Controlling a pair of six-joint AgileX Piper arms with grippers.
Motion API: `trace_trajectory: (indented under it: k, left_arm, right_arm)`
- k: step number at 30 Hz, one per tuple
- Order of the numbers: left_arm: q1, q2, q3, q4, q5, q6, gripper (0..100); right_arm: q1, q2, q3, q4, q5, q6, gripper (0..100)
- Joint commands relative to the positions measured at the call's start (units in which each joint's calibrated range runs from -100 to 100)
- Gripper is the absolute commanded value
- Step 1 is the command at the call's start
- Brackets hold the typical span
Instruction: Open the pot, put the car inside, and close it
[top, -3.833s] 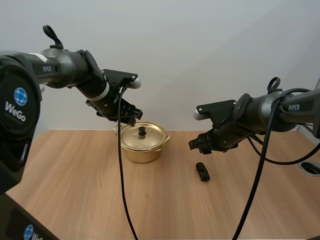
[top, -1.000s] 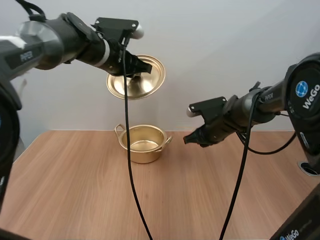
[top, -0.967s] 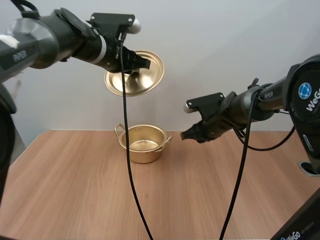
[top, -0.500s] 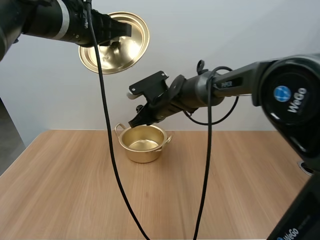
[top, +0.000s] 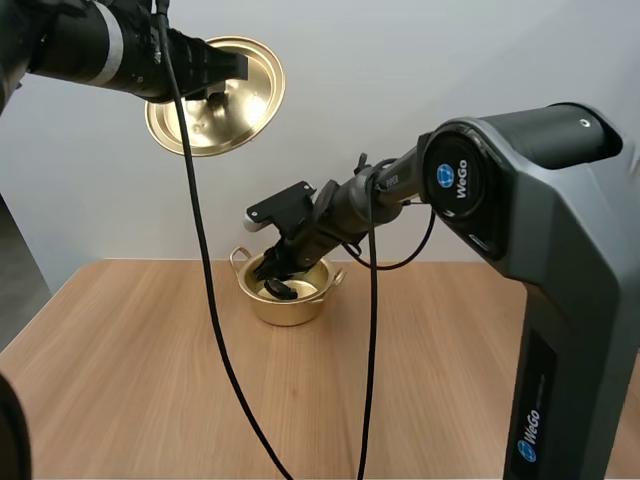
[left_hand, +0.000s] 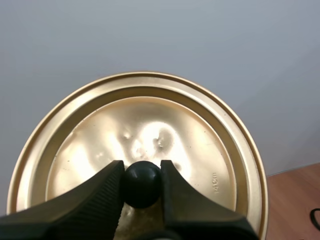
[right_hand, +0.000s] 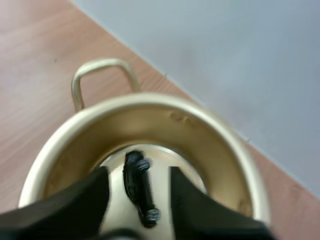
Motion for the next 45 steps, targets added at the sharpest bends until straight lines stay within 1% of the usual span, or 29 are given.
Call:
trace_trajectory:
  k: [1,3,5,9,11,14,16,18,20,24,26,30,34,37,39,40,41,42,43,45]
  left_arm:
    - [0.03,0.91,0.10,0.19,0.63,0.08,0]
    - [-0.31,2.66,0.10,0.24,3.09,0.94,0]
    - [-1.09,5.07,0.10,1.59,4.83,1.39,0]
    - [-4.09,12.39,0.10,8.16,4.97,-0.69,0]
    - [-5.82,17.06,0.10,11.25,4.97,-1.16,0]
    - [-8.14,23.72,0.10,12.77,4.80,-1.23,0]
    - [-9.72,28.09,0.10,14.09,1.87,-1.23,0]
    - [-11.01,31.98,0.10,17.79,-2.68,-2.02,0]
    - [-11.69,35.16,0.10,20.39,-4.76,-2.90,0]
    - [-12.44,40.35,0.10,20.88,-7.33,-2.60,0]
    - [-12.52,41.98,0.10,20.52,-8.71,-2.20,0]
    - [-12.54,44.62,0.10,17.52,-9.69,0.56,0]
    - [-12.85,46.81,0.10,17.58,-12.04,0.79,0]
    - [-13.25,47.90,0.10,16.79,-13.40,2.79,0]
    - [-13.83,48.58,0.10,16.61,-13.55,4.22,0]
    - [-14.01,48.69,0.10,16.75,-13.55,4.38,2]
    - [-14.22,48.69,0.10,16.84,-13.55,4.49,7]
    - [-14.30,48.69,0.10,16.97,-13.55,4.49,15]
    - [-14.31,48.57,0.10,16.97,-13.55,4.49,25]
    - [-14.31,48.00,0.10,16.97,-13.55,4.39,52]
  right_arm:
    - [-0.52,-2.92,0.08,-0.15,0.48,1.62,0]
    - [-1.67,-6.52,0.76,-1.44,2.66,2.53,0]
    - [-3.72,-10.28,1.78,-2.68,5.81,4.17,0]
    - [-9.13,-16.49,4.93,-6.72,8.13,7.76,0]
    - [-12.17,-19.36,7.10,-7.01,9.11,8.11,0]
    - [-15.79,-23.02,10.21,-7.06,11.35,8.01,0]
    - [-17.52,-25.41,11.67,-7.06,12.65,7.92,0]
    - [-19.06,-27.76,13.15,-7.06,13.22,7.92,0]
    - [-20.04,-29.63,14.11,-7.06,13.27,7.92,0]
    - [-20.57,-32.58,14.87,-7.15,14.03,7.92,0]
    - [-20.57,-33.83,14.87,-7.15,14.52,7.92,0]
    - [-20.57,-35.18,14.87,-7.02,15.22,7.92,0]
    - [-20.57,-35.22,14.87,-7.02,15.39,7.92,0]
    - [-20.57,-35.22,14.87,-6.91,15.90,7.92,0]
    - [-20.57,-35.22,14.87,-6.91,16.14,7.92,0]
    - [-20.57,-35.22,14.87,-6.91,16.14,7.92,0]
    - [-20.57,-35.22,14.87,-6.75,16.11,7.92,0]
    - [-20.57,-35.22,14.87,-6.76,16.33,7.77,0]
    - [-20.57,-35.22,14.87,-6.76,16.55,7.67,0]
    - [-20.57,-35.22,14.87,-6.76,16.70,7.66,0]
